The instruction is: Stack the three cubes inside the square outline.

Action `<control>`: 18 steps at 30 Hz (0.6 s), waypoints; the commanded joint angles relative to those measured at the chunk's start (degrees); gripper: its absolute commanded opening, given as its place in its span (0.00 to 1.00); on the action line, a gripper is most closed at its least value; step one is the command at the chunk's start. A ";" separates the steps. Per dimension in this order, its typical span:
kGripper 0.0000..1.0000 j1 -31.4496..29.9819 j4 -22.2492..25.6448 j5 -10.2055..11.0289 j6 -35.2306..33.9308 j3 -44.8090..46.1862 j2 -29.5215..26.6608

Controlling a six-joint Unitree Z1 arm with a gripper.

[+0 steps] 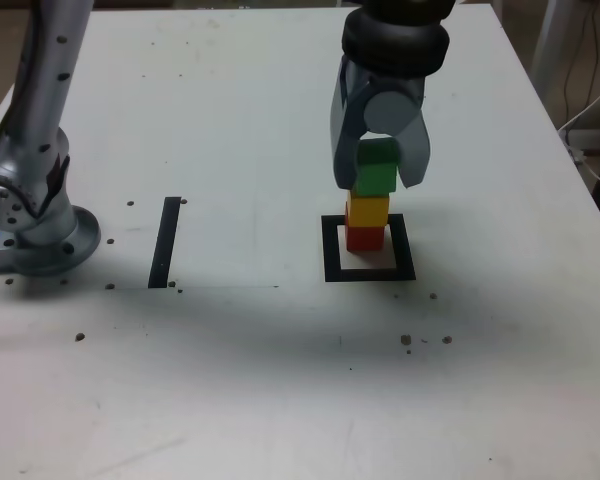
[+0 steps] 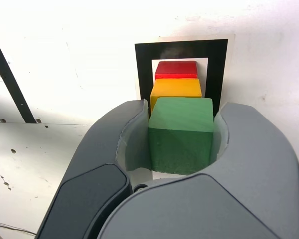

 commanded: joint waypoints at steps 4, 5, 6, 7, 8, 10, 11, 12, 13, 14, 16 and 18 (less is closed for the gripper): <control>0.39 0.12 0.50 -0.09 0.32 0.01 0.09; 0.49 0.12 0.53 -0.11 0.43 0.05 0.09; 0.64 0.12 0.56 -0.12 0.61 0.09 0.11; 0.75 0.12 0.56 -0.13 0.75 0.12 0.12; 0.85 0.12 0.56 -0.14 0.86 0.15 0.13; 0.97 0.12 0.55 -0.16 1.00 0.19 0.13; 0.99 0.12 0.56 -0.16 1.03 0.21 0.13; 0.99 0.12 0.56 -0.16 1.05 0.24 0.13; 0.99 0.12 0.56 -0.15 1.06 0.25 0.13; 0.99 0.12 0.56 -0.15 1.07 0.26 0.13; 0.99 0.12 0.57 -0.16 1.07 0.31 0.13; 0.99 0.15 0.58 -0.17 1.10 0.38 0.12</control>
